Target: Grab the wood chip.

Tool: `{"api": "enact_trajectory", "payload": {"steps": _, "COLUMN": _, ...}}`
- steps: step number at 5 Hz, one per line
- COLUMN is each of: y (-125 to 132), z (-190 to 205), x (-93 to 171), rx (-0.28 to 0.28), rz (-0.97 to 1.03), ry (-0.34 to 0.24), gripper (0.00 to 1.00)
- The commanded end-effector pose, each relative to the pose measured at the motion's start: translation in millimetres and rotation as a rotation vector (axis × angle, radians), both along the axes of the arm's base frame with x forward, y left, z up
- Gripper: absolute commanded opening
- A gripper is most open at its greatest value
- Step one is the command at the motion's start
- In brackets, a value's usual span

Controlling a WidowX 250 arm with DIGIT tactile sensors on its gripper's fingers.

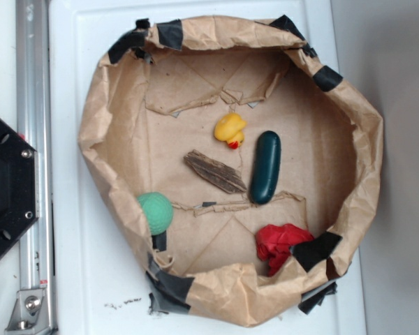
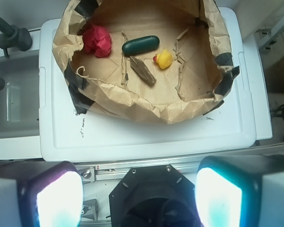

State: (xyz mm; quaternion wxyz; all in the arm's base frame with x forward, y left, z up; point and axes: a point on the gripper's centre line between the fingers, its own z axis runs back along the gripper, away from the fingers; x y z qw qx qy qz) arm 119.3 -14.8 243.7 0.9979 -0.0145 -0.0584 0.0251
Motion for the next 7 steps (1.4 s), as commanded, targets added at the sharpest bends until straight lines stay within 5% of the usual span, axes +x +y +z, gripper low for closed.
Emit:
{"api": "enact_trajectory", "payload": {"steps": 1, "y": 0, "z": 0, "x": 0, "rx": 0.000, "rz": 0.000, "ry": 0.000, "gripper": 1.00}}
{"api": "enact_trajectory", "payload": {"steps": 2, "y": 4, "z": -17, "x": 50, "rx": 0.044, "rz": -0.125, "ry": -0.032, "gripper": 1.00}}
{"api": "enact_trajectory", "payload": {"steps": 3, "y": 12, "z": -28, "x": 79, "rx": 0.025, "rz": -0.086, "ry": -0.037, "gripper": 1.00}}
{"api": "enact_trajectory", "payload": {"steps": 4, "y": 25, "z": -56, "x": 106, "rx": 0.079, "rz": -0.078, "ry": -0.024, "gripper": 1.00}}
{"api": "enact_trajectory", "payload": {"steps": 7, "y": 33, "z": -165, "x": 142, "rx": 0.073, "rz": -0.204, "ry": 0.030, "gripper": 1.00}}
